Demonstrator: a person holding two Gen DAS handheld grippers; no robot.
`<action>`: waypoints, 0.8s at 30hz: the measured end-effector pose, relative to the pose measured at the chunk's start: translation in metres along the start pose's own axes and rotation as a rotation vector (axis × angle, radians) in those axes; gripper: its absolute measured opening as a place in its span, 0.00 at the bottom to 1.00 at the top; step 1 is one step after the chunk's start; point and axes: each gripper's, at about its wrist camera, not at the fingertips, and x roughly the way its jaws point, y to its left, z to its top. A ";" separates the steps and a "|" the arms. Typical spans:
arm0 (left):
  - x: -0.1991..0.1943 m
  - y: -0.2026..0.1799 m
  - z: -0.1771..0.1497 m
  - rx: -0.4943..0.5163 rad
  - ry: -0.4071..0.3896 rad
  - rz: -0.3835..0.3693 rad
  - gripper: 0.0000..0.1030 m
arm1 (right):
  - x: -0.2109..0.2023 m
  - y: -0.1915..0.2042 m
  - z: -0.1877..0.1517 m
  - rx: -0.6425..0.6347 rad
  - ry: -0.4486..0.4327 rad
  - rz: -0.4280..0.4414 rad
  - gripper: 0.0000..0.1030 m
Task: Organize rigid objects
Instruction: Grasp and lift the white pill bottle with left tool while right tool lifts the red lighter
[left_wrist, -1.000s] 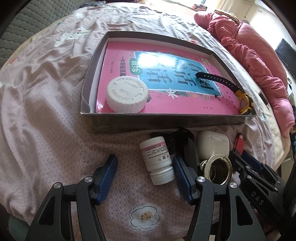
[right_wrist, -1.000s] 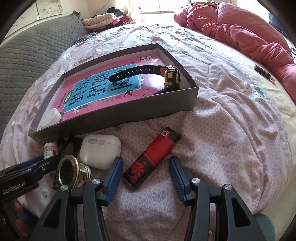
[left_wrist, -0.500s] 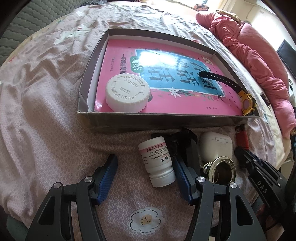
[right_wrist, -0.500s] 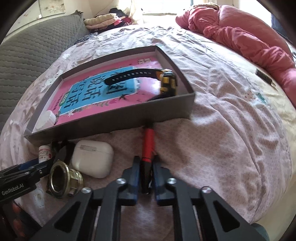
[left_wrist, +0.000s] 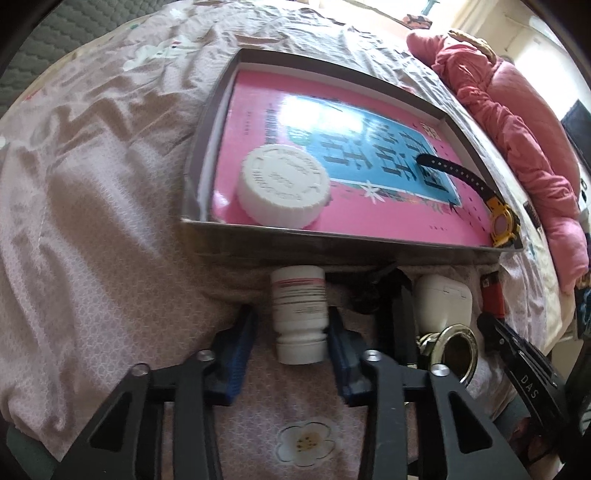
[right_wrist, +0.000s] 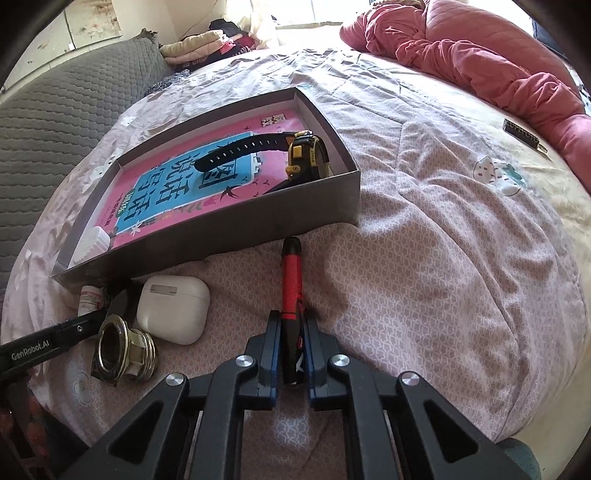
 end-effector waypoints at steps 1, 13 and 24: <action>0.000 0.004 0.001 -0.013 -0.001 -0.007 0.29 | 0.000 0.000 -0.001 0.000 0.000 0.001 0.10; -0.018 0.009 -0.010 -0.016 -0.032 -0.032 0.26 | -0.004 -0.004 -0.005 0.023 0.000 0.038 0.10; -0.030 0.014 -0.018 -0.044 -0.043 -0.053 0.26 | -0.012 -0.006 -0.008 0.056 0.000 0.076 0.10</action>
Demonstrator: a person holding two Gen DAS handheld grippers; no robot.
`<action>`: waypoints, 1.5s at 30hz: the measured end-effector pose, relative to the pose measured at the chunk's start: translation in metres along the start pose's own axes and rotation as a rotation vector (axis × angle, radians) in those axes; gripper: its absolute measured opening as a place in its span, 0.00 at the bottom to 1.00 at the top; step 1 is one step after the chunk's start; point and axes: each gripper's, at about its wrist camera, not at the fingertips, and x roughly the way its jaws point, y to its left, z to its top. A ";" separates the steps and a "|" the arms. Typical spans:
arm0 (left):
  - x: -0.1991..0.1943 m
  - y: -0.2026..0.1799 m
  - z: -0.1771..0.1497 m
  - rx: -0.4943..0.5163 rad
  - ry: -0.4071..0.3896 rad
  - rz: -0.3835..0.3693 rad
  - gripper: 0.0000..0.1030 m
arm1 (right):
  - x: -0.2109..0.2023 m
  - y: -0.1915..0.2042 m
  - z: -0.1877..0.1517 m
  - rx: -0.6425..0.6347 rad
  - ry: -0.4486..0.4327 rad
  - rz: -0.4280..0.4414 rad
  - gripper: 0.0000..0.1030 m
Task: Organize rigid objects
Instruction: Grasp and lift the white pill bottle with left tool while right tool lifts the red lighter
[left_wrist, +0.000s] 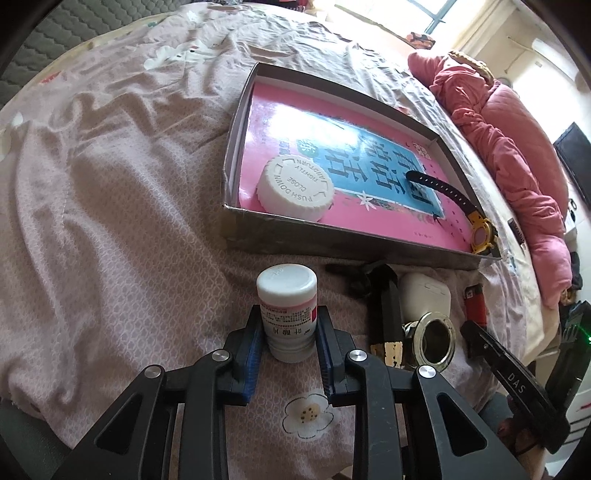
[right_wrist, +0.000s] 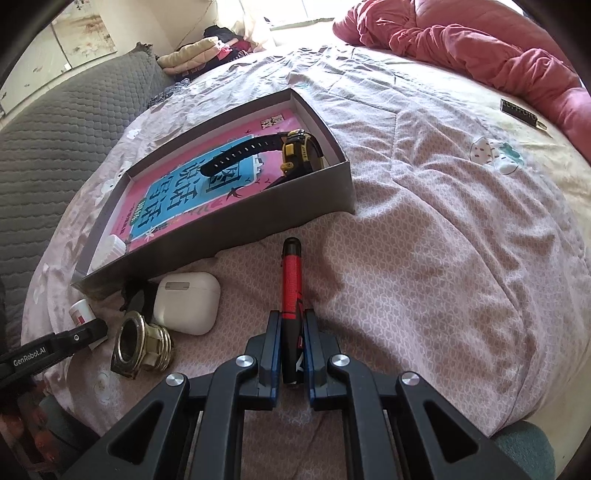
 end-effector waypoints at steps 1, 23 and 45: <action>-0.001 0.001 -0.001 -0.001 -0.001 -0.002 0.26 | -0.001 0.001 -0.001 -0.003 -0.001 0.003 0.10; -0.036 -0.004 0.003 -0.003 -0.057 -0.042 0.26 | -0.028 0.013 0.005 -0.026 -0.054 0.037 0.10; -0.060 -0.024 0.011 0.038 -0.102 -0.080 0.26 | -0.048 0.029 0.015 -0.074 -0.111 0.059 0.10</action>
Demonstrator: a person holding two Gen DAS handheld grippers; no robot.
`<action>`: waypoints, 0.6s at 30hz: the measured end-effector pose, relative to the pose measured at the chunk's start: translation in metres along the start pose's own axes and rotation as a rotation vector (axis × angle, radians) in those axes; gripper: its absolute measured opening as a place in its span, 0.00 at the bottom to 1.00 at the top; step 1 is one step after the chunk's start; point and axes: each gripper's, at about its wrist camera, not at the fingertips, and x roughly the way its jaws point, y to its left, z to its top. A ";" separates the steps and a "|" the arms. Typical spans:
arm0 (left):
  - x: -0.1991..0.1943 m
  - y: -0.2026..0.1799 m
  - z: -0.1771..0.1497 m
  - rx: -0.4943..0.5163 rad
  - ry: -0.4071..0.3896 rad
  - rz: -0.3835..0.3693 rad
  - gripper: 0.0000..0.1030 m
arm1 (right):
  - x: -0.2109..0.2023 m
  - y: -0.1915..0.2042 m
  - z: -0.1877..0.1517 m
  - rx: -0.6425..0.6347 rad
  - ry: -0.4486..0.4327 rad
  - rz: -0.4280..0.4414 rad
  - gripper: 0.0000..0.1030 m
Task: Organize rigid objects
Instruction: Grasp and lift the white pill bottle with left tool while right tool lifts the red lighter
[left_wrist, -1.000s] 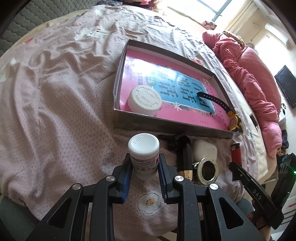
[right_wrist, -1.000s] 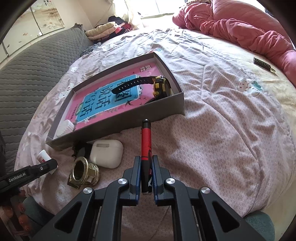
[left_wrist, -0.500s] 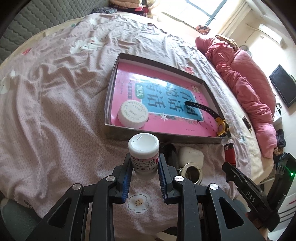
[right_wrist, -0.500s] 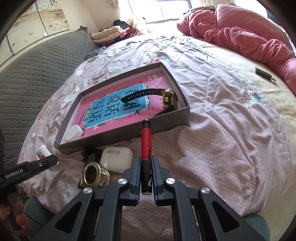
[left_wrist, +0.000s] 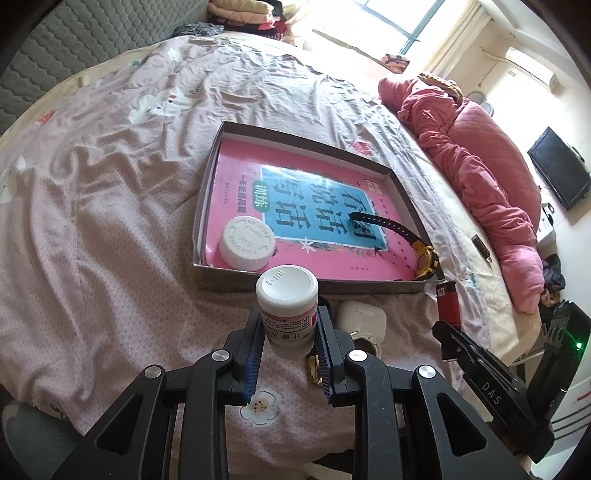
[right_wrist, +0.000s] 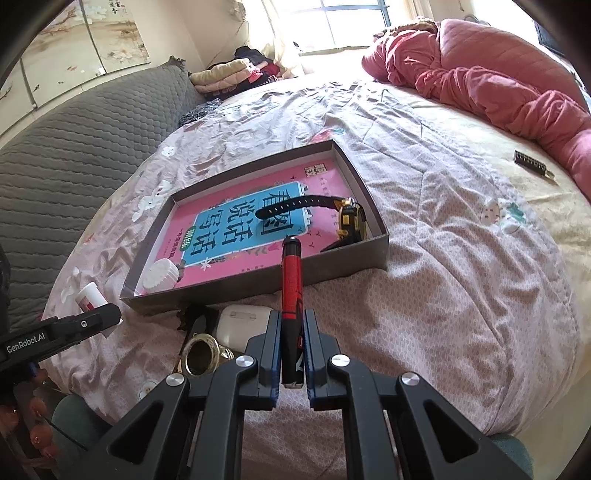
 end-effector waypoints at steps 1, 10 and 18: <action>0.000 -0.001 0.000 0.001 0.000 -0.001 0.26 | -0.001 0.001 0.001 -0.004 -0.003 0.002 0.10; 0.006 -0.009 0.005 0.024 0.019 -0.013 0.26 | -0.004 0.009 0.014 -0.028 -0.040 0.017 0.10; 0.014 -0.017 0.016 0.041 0.029 -0.024 0.26 | -0.001 0.014 0.026 -0.035 -0.057 0.030 0.10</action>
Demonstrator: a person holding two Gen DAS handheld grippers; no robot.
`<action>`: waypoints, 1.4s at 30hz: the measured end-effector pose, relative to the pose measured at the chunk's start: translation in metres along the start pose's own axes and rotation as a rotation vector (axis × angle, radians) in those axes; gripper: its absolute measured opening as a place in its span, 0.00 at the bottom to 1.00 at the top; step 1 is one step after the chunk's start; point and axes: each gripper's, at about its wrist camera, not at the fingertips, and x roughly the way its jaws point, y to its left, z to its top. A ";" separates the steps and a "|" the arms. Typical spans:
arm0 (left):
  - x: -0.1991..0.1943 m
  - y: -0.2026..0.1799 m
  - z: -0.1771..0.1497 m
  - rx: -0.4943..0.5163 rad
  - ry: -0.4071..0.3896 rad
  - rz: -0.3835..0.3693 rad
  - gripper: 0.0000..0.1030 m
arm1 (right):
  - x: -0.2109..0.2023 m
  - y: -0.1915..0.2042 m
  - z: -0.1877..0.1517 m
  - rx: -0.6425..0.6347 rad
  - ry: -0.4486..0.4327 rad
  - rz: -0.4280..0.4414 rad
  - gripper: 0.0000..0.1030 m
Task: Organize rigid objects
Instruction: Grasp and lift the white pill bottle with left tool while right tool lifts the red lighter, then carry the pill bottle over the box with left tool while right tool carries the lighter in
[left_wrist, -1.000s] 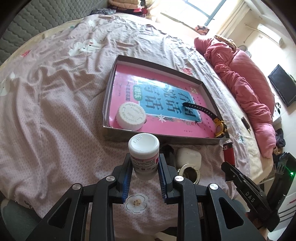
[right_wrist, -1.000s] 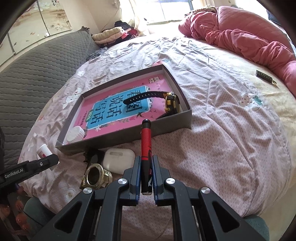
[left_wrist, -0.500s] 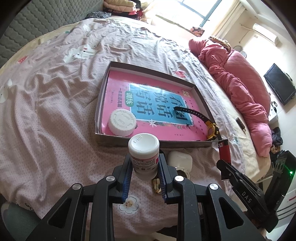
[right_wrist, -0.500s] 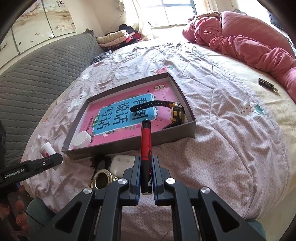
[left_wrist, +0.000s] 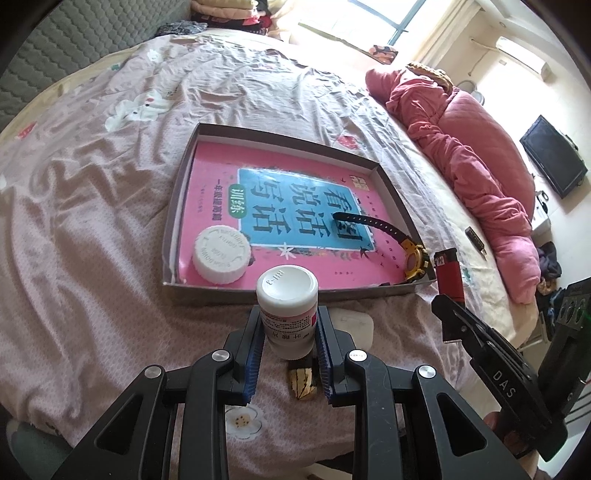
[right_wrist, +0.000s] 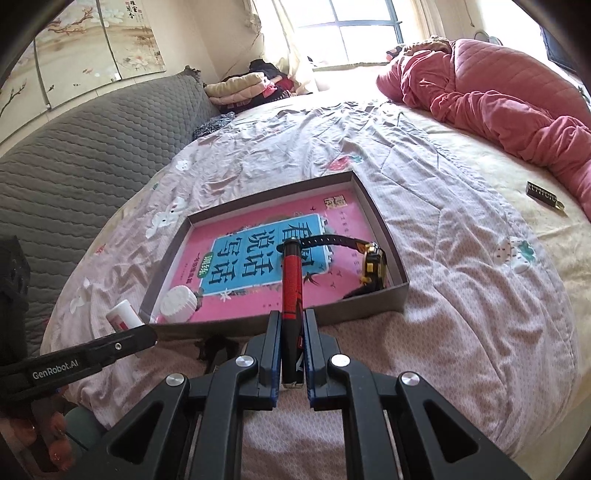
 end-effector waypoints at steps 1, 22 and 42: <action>0.002 -0.001 0.002 0.001 0.002 -0.001 0.26 | 0.000 0.000 0.001 0.000 -0.001 0.000 0.10; 0.011 -0.020 0.023 0.041 -0.015 0.001 0.26 | 0.005 0.001 0.018 -0.009 -0.021 -0.002 0.10; 0.044 -0.023 0.038 0.060 0.018 0.042 0.26 | 0.035 0.001 0.037 -0.031 0.015 -0.030 0.10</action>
